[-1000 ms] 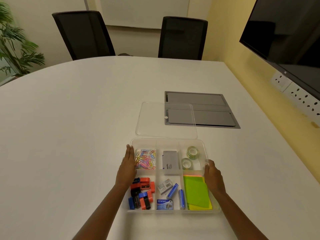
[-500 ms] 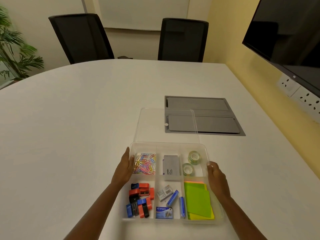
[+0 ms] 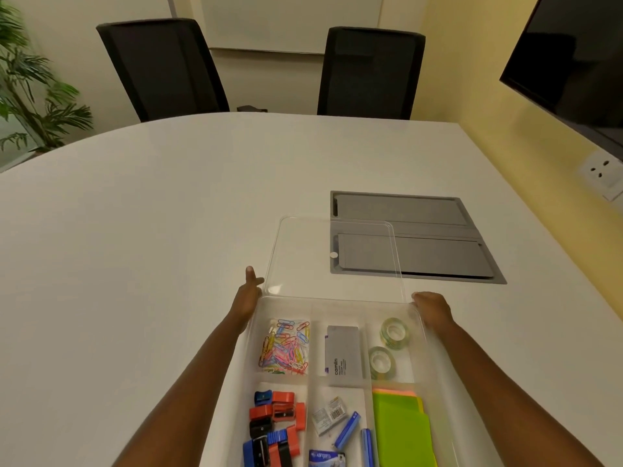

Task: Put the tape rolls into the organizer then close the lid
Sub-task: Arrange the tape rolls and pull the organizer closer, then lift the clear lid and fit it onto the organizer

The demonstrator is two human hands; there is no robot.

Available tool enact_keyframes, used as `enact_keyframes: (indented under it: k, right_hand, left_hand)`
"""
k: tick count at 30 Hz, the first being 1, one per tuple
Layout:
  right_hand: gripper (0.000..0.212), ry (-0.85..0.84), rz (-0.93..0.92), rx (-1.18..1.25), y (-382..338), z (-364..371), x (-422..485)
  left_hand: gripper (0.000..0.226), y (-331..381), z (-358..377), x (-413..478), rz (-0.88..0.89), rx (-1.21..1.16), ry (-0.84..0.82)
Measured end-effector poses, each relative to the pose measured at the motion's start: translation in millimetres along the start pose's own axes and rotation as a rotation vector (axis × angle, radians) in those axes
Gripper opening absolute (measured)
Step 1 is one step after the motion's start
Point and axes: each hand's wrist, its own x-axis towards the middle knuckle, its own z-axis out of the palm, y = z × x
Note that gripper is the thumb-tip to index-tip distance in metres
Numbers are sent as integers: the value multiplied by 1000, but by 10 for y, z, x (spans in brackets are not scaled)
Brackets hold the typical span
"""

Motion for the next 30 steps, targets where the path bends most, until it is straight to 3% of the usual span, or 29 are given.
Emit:
enact_keyframes:
  k: [3,6,8,10,14,18,21,23,30]
  right_hand:
    - [37,-31,23,38,-70,44,91]
    - [14,-8,6,97,-97,99,126]
    - [21,14,-21,233,-124,118,130]
    - [27,35,-84,258,-202,105,110]
    - [33,70,-300,222,-422,67,-32]
    - [30,176,-658,-54,-543,7,-254]
    - [30,189,-833,-266,-601,22,-332]
    - [28,172,-824,-303,-576,29,-329]
    - [25,105,-553,-298,-187,-38,-236]
  left_hand:
    - [66,29,28,69,-10,-78,14]
    - [53,58,21,99,-12,-111,40]
    - [33,75,-7,128,16,-118,83]
    - [38,99,-37,134,63,-74,97]
    - [58,141,-42,42,281,98,144]
    - [38,228,-5,-53,417,115,170]
    - [23,294,76,-122,493,274,141]
    - [11,275,120,-151,455,398,133]
    - [23,181,138,-127,305,467,179]
